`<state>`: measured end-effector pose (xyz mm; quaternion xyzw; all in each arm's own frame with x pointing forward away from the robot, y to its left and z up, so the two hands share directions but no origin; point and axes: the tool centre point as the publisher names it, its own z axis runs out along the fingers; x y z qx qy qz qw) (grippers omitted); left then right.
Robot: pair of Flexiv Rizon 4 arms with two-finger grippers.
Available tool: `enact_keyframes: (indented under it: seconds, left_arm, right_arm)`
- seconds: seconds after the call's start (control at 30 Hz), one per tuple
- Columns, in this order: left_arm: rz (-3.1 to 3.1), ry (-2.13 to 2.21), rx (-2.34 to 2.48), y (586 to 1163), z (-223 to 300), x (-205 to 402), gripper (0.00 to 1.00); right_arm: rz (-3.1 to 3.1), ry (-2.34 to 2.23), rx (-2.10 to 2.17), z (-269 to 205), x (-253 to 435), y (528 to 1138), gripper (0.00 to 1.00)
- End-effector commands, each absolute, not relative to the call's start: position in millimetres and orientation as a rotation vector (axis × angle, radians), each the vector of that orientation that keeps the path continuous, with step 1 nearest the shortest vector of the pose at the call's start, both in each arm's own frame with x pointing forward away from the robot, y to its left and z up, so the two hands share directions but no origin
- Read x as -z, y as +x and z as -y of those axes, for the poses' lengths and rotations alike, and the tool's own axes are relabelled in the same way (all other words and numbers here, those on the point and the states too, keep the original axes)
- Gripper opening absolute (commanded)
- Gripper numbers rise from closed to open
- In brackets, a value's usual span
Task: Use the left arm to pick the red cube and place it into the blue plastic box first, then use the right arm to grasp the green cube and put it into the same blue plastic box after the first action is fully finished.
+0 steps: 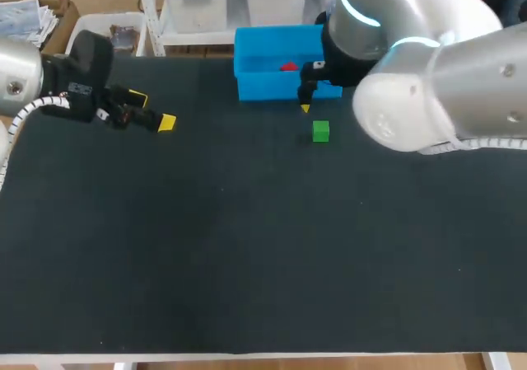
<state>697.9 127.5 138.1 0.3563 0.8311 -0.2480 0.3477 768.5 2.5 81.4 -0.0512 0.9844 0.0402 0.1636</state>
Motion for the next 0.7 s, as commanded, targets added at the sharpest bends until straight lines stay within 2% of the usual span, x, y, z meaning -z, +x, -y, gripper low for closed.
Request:
enact_keyframes:
  seconds: [0.03, 0.7]
  left_arm:
    - [-2.141, 0.923, 0.651, 696.9, -129.7, -136.1, 1.0]
    - [-2.141, 0.923, 0.651, 696.9, -129.7, -136.1, 1.0]
  right_arm:
    - [-2.836, -0.144, -0.052, -12.6, -73.1, 785.9, 1.0]
    - [-2.917, -0.106, -0.066, -4.8, -23.9, 806.9, 1.0]
